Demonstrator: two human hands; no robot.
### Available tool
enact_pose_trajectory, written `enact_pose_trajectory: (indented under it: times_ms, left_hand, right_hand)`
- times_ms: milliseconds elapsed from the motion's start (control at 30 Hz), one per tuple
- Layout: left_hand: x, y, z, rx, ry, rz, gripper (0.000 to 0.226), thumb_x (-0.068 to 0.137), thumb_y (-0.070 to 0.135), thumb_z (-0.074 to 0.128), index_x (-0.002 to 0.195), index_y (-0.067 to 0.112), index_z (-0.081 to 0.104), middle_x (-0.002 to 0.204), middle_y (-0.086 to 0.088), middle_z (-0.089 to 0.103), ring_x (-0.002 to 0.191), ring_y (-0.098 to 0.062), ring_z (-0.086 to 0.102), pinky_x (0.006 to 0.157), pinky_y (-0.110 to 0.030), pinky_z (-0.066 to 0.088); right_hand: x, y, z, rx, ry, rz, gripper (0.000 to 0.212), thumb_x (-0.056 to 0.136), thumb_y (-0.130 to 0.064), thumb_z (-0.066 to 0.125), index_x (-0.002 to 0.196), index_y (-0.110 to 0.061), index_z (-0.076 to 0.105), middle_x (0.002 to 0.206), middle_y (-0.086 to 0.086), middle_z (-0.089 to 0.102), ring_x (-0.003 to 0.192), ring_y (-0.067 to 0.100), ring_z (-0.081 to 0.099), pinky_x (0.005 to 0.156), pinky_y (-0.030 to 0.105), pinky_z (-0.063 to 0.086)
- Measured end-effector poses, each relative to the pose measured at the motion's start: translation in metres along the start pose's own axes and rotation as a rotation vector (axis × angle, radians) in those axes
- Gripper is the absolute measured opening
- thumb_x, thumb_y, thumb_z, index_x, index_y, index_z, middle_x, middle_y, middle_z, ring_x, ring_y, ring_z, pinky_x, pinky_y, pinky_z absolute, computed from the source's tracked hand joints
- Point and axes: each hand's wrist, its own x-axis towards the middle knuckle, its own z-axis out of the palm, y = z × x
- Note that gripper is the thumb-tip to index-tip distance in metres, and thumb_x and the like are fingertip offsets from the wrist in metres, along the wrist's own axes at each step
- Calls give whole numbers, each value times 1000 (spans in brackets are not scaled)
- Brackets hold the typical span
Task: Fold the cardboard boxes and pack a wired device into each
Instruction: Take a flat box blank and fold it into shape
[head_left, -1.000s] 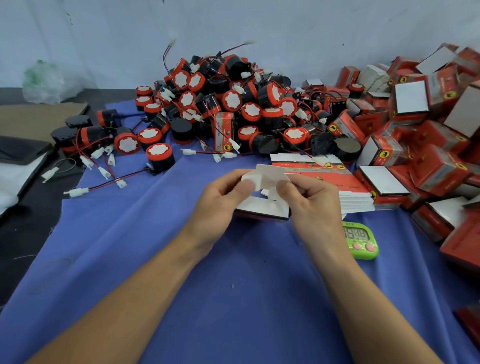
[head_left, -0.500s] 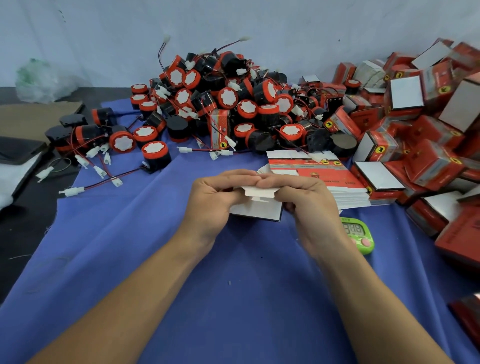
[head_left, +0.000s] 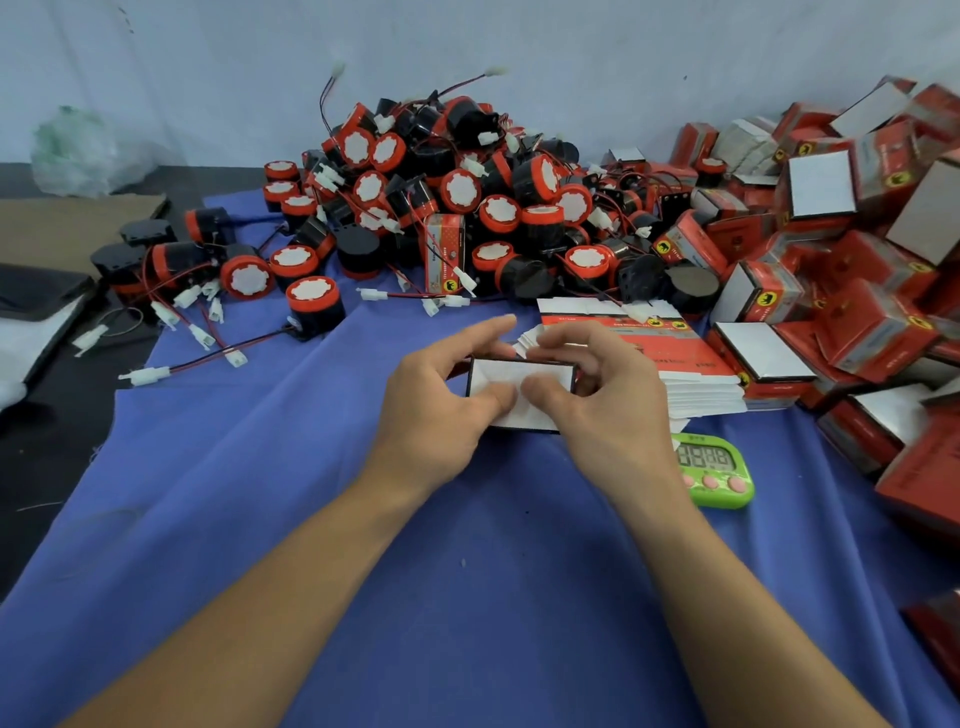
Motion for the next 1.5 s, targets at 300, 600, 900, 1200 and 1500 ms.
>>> enact_pose_trajectory:
  times_ms: [300,600,900,1200,1500]
  left_hand:
    - [-2,-4,3,103,62,20,51,88,12,74,122,50,70,115,22,73,118,1,63,101,-28,53]
    - [1,-1,-1,12,45,2,31,88,29,71,110,51,74,109,23,77,112,1,68,97,-29,55]
    - [0,-2,-1,-90,147,-74,30,88,45,63,115,43,75,116,19,75,109,-3,68,99,-33,55]
    - [10,-8,-9,-279,239,-274,70,76,43,65,143,42,48,142,21,51,131,5,46,95,-16,39]
    - [23,-18,-36,-219,353,-395,54,66,43,71,120,37,64,107,20,68,79,15,64,64,-13,46]
  right_hand:
    - [-5,1,4,-349,22,-122,31,89,-25,76,117,-36,72,84,-28,65,73,-7,56,70,3,36]
    - [-3,0,4,-263,37,-124,17,90,-51,63,105,-52,70,91,-22,73,78,-1,60,68,14,44]
    - [-2,-3,-5,-137,-110,22,28,85,-33,73,111,-39,76,82,-26,71,72,1,62,65,10,42]
    - [-18,-9,23,-231,52,-198,58,73,-16,87,123,-39,72,71,-27,61,74,-1,60,71,4,41]
    - [-10,-17,31,-116,-29,-39,51,84,-35,82,132,-42,65,92,-38,67,89,-6,67,78,11,50]
